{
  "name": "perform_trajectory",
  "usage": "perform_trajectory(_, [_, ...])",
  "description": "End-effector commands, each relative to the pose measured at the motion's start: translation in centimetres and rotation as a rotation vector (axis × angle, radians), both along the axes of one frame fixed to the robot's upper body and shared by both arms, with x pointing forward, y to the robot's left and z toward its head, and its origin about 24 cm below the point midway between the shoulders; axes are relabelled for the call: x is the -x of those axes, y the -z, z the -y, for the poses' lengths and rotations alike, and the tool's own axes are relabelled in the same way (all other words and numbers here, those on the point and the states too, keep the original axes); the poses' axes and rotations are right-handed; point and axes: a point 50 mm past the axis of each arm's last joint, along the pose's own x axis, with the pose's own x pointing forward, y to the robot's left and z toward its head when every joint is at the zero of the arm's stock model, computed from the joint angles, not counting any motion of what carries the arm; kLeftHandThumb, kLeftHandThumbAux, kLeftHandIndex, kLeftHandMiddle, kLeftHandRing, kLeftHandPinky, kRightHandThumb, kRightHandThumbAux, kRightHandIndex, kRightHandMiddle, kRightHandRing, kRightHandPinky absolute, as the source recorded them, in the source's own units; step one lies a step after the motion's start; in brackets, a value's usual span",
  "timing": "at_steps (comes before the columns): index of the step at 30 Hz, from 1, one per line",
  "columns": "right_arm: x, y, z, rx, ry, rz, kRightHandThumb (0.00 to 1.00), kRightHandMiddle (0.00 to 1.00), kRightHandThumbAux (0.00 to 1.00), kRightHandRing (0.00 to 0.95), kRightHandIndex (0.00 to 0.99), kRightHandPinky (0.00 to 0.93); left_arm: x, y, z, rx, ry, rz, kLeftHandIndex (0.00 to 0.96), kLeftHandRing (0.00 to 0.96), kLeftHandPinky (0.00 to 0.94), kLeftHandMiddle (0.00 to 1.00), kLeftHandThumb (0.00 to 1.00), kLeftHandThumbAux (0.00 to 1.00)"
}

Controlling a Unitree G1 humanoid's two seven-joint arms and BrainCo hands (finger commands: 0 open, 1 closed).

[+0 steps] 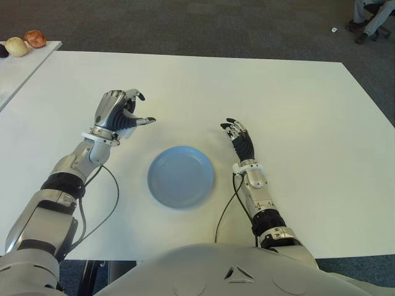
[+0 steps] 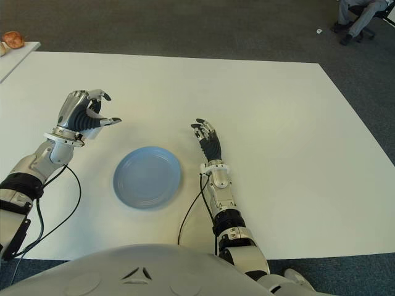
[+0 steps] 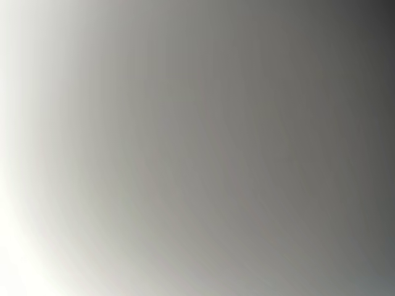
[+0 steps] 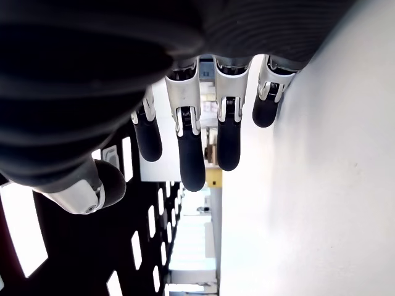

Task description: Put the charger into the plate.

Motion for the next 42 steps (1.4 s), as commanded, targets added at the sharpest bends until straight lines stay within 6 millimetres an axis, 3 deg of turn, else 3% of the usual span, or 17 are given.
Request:
perform_trajectory(1, [1.7,2.5,0.4,0.008,0.011,-0.134,0.000,0.329,0.492,0.230,0.199,0.050,0.1,0.4,0.0,0.025,-0.021,-0.020,0.441,0.895,0.891,0.902,0.749,0.698])
perform_trajectory(15, [1.5,2.6,0.3,0.008,0.010,-0.137,0.000,0.326,0.487,0.226,0.205,0.041,0.4,-0.9,0.6,0.079,-0.001,0.029,0.441,0.897,0.899,0.903,0.749,0.699])
perform_trajectory(25, [1.4,2.6,0.2,0.002,0.011,-0.141,0.000,0.336,0.491,0.237,0.200,0.064,2.1,-2.7,3.9,0.178,0.072,0.089,0.442,0.897,0.900,0.903,0.749,0.698])
perform_trajectory(30, [1.3,2.7,0.1,-0.010,0.005,-0.141,0.000,0.333,0.489,0.236,0.196,0.046,3.9,-3.9,6.3,0.202,0.141,0.103,0.442,0.894,0.895,0.899,0.749,0.697])
perform_trajectory(42, [1.1,2.7,-0.4,-0.025,0.008,-0.139,0.000,0.331,0.505,0.235,0.199,0.055,5.2,-4.3,8.0,0.148,0.246,0.065,0.442,0.885,0.884,0.891,0.750,0.697])
